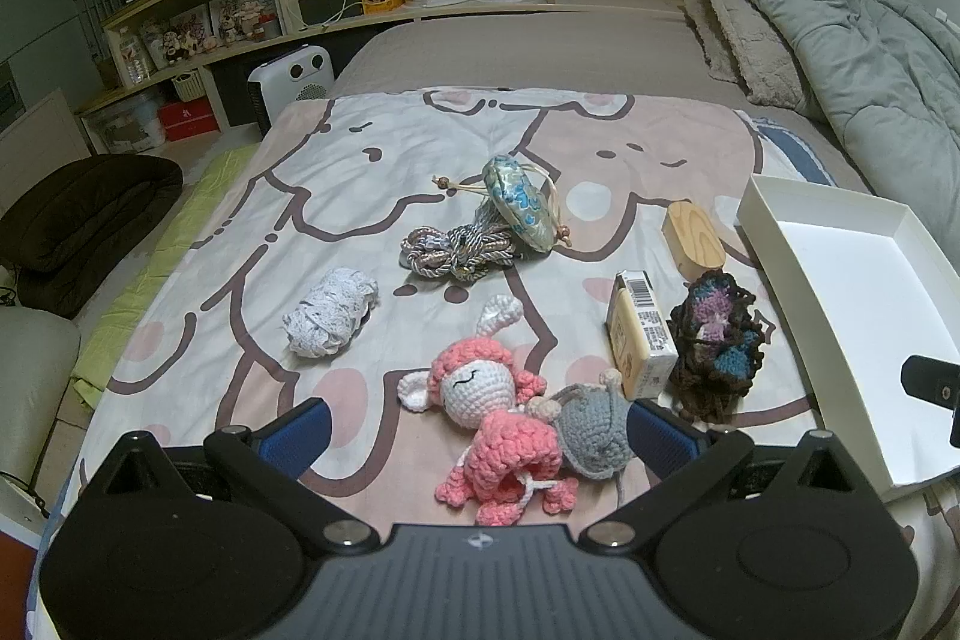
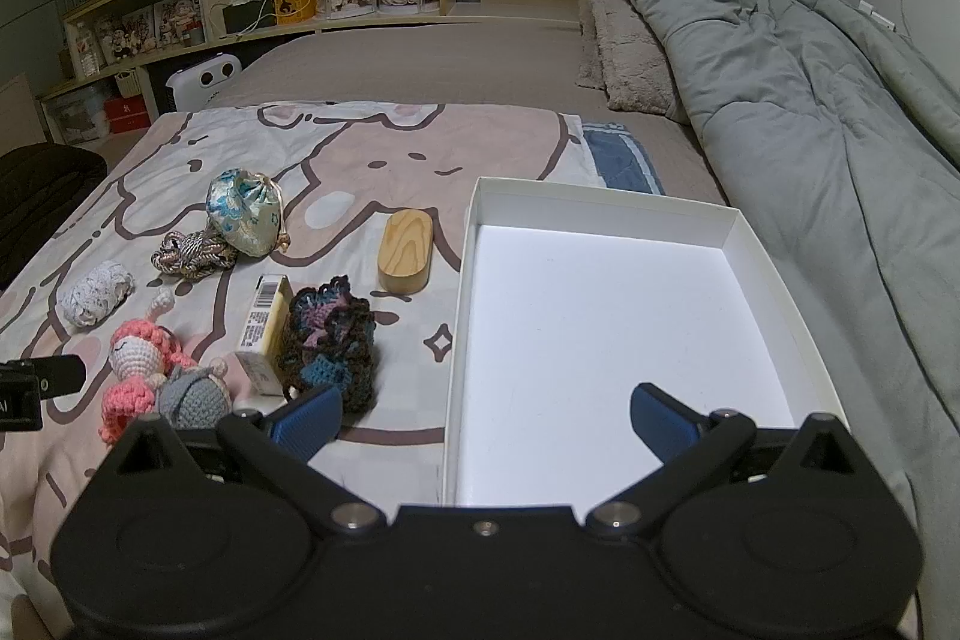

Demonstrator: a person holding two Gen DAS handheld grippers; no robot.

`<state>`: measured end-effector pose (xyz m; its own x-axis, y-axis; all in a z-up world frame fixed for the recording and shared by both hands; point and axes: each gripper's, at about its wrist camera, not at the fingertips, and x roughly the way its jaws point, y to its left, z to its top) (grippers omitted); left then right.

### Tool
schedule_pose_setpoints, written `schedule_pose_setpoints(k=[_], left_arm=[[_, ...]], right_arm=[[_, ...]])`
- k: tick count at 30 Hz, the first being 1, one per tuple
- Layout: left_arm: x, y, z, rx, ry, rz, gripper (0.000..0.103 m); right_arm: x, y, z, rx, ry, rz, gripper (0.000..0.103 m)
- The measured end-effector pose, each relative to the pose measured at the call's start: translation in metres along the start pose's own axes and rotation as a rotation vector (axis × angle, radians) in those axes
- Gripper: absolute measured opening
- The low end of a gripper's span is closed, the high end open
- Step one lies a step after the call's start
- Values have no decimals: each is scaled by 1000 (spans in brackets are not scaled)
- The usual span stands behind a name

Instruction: Organize objects

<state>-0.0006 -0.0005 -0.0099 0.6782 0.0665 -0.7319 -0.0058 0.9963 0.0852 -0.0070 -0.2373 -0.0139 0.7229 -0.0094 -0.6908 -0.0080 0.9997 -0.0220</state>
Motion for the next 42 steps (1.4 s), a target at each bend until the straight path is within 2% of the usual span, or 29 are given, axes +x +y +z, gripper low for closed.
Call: schedule_pose_setpoints(k=[42], left_arm=[[0,0,-1,1,3,0,103]], right_arm=[[3,0,-2,1,3,-2,103]])
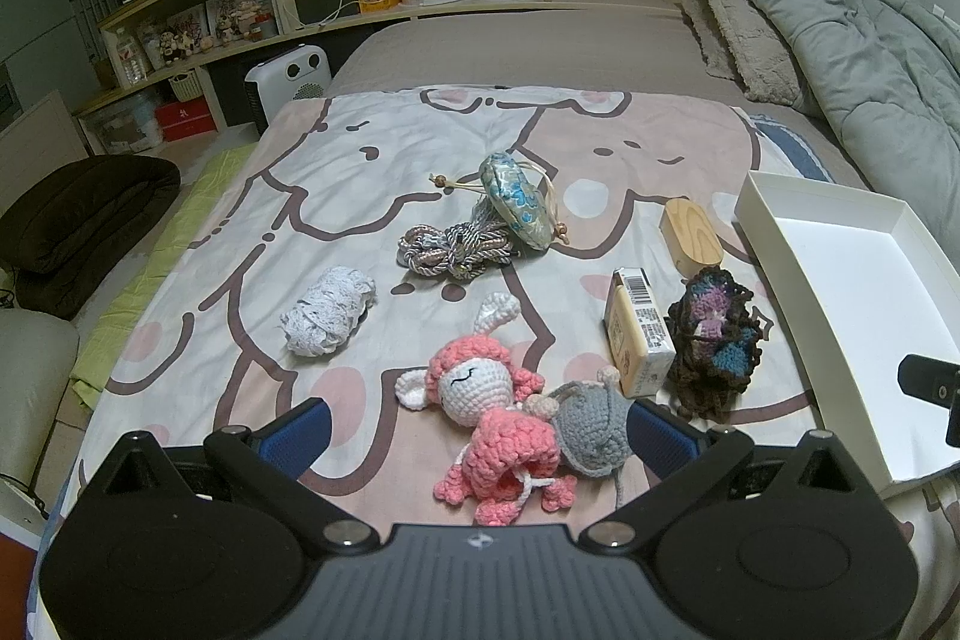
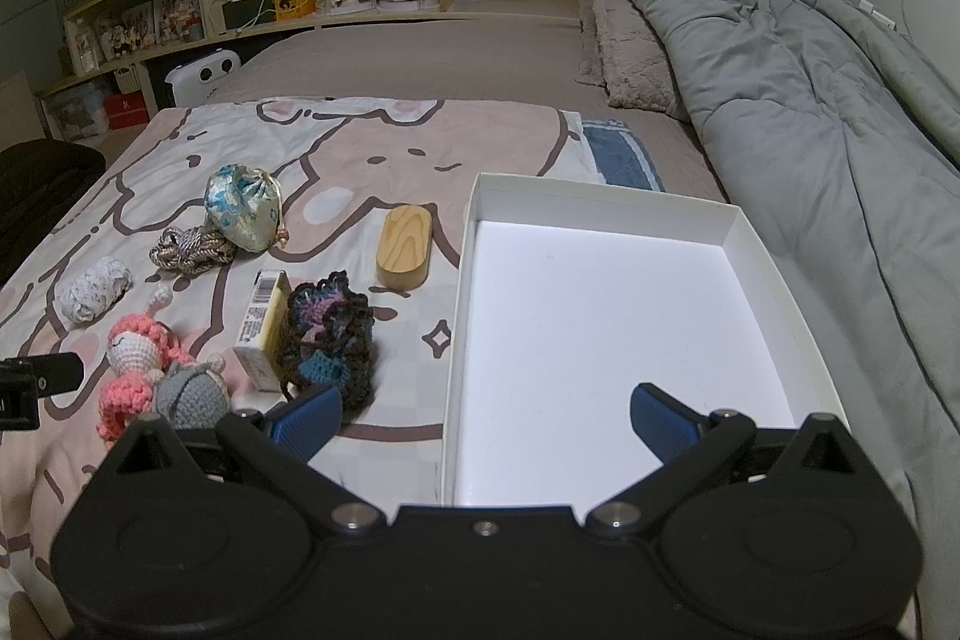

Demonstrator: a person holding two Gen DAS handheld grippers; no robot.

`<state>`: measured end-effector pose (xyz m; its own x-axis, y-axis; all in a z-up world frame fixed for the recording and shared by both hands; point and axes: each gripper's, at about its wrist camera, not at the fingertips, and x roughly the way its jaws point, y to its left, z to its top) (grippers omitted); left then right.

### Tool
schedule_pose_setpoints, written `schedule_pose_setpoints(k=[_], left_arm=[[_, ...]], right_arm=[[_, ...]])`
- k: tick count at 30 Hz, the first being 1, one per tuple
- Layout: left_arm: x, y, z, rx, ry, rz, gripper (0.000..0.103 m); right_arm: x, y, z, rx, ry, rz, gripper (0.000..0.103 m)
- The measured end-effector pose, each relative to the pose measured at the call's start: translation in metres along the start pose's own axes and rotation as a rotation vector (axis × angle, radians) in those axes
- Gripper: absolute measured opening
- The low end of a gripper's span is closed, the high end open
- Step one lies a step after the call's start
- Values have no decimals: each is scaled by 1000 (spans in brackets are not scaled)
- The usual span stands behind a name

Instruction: Organize objects

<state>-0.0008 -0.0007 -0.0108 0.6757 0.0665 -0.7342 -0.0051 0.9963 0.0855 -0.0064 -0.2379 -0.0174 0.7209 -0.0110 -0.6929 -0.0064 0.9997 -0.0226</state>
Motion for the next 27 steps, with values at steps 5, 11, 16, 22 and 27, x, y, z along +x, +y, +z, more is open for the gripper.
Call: schedule_pose_setpoints(k=[5,11,16,22,27], left_arm=[[0,0,0,-1,0,0,103],[3,0,-1,-19,4,5,103],[7,6,3,-36,4,23,103],[15,11,12,-63,-6,30,103],[26,12,20,-72,-14,42,103]], right_arm=[[0,-1,-1,4,2,0,103],[0,-3,-3,12,-3,1,103],[4,-5,2,36,-19,3,103],[12,-7,11,67,-43,19,103],[24,0,19,71,-69,33,103]])
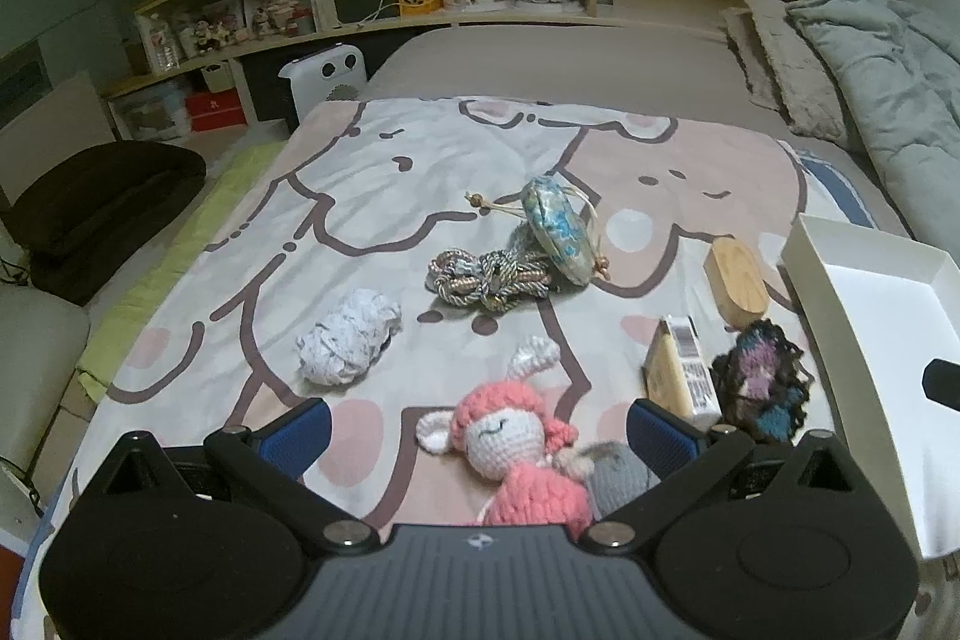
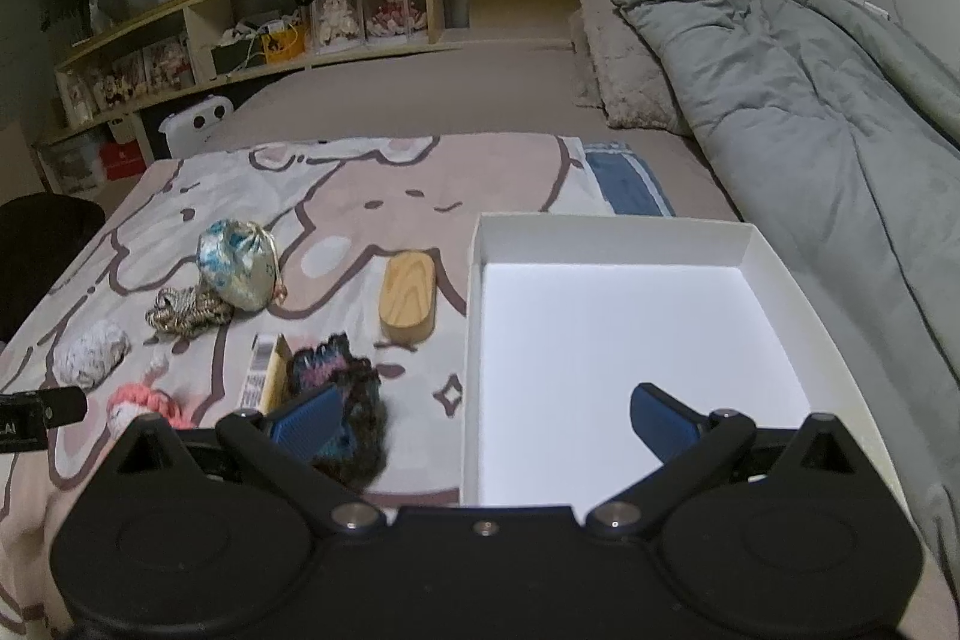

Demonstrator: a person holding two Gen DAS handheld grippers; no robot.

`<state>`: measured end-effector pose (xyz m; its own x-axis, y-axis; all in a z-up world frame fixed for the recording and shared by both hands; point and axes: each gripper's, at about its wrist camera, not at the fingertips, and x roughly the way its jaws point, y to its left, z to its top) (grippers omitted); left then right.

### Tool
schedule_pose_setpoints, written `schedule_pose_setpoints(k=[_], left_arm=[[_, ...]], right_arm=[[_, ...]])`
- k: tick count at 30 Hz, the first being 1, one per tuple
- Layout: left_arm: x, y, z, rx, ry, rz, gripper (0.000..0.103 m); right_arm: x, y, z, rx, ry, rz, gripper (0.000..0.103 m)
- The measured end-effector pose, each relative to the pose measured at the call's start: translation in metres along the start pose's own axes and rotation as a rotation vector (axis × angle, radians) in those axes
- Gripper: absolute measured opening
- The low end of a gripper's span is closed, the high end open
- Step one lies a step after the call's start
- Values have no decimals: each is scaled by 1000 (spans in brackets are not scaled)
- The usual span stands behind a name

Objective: Organize objects
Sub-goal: 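Grasp the pink-and-white crochet bunny with the left gripper while the right grasps the dark crochet piece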

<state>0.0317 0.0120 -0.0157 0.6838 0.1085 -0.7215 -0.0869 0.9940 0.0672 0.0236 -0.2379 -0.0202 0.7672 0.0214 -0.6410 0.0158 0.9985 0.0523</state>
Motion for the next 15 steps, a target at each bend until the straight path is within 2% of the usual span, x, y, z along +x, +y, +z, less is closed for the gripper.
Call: schedule_pose_setpoints(k=[6,12,15], left_arm=[[21,-2,6,8,14,17,103],[43,-1,6,-12,60,11,103],[51,2,7,-29,90,3,103]], right_arm=[[17,7,9,10,-29,56,103],[35,12,13,4,-23,134,103],[45,16,15,-4,-16,156,95]])
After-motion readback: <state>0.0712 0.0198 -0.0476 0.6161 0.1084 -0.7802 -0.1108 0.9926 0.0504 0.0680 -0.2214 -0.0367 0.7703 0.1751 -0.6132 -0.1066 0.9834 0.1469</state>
